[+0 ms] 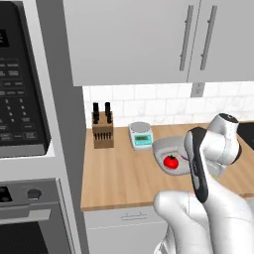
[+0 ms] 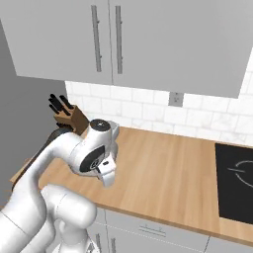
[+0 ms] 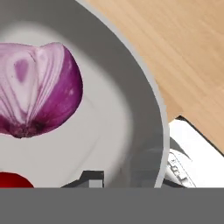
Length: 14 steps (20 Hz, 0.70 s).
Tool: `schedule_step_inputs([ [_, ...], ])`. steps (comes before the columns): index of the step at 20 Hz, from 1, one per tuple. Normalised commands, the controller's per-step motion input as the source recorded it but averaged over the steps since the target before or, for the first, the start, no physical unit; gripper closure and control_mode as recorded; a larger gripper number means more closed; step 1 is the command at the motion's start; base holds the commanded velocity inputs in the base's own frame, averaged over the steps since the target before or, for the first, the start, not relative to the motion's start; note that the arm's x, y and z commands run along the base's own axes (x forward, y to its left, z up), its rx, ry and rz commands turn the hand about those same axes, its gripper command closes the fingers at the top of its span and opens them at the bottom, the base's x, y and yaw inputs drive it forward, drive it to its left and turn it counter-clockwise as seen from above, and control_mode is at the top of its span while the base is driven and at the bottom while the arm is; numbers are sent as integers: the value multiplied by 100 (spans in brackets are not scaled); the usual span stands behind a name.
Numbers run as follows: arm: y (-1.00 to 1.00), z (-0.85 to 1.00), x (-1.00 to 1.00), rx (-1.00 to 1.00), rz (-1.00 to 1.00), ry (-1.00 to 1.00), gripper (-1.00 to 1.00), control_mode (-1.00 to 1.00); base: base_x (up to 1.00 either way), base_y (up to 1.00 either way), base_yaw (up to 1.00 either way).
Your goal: Take the meat container that has the fish and place it on the second highest rack of the freezer. Then take the vegetable container that has the onion and tomato and place it on the highest rack of the freezer.
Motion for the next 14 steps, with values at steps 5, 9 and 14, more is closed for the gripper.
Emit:
schedule_step_inputs([
  [5, 59, 52, -99, -18, 1, 0, 100, -100, 0, 0, 0],
  [9, 28, 42, -100, -8, 0, -10, 100, -100, 0, 0, 0],
  [14, 25, 24, -100, -4, -1, -26, 100, -100, 0, 0, 0],
])
